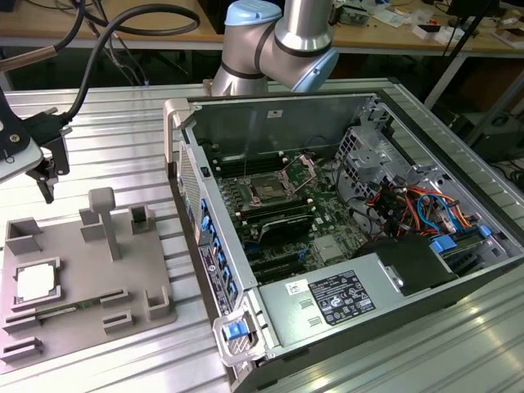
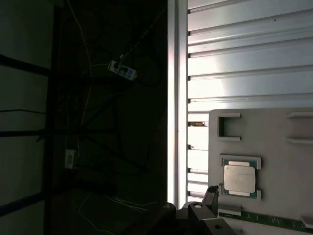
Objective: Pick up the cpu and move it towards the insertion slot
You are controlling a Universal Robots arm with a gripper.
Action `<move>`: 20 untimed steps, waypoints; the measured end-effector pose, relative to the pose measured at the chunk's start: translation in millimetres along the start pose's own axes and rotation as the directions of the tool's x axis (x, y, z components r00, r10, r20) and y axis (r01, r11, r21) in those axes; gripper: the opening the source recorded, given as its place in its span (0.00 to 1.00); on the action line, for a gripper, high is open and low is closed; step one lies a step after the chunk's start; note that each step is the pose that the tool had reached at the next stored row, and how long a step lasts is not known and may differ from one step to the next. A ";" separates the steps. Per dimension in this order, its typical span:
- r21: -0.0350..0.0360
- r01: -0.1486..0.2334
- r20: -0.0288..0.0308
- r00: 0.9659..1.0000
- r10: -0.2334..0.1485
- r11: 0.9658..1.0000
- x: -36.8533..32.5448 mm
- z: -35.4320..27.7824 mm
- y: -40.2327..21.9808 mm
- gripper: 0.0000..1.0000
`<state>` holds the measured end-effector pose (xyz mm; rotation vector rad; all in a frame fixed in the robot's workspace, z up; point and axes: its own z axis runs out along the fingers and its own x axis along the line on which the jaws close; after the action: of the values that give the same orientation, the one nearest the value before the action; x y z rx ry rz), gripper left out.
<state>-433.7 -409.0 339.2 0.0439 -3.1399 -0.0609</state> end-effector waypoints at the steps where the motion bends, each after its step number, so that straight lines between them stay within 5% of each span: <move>1: 0.000 0.000 0.000 1.000 0.000 1.000 0.0 0.0 0.0 0.78; 15: 0.000 0.000 0.000 1.000 0.000 1.000 0.3 4.2 -0.5 0.78; 20: 0.000 0.000 0.000 1.000 0.000 1.000 0.4 10.3 -1.0 0.92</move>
<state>-434.1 -409.6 328.9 0.0439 -3.1400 -0.0609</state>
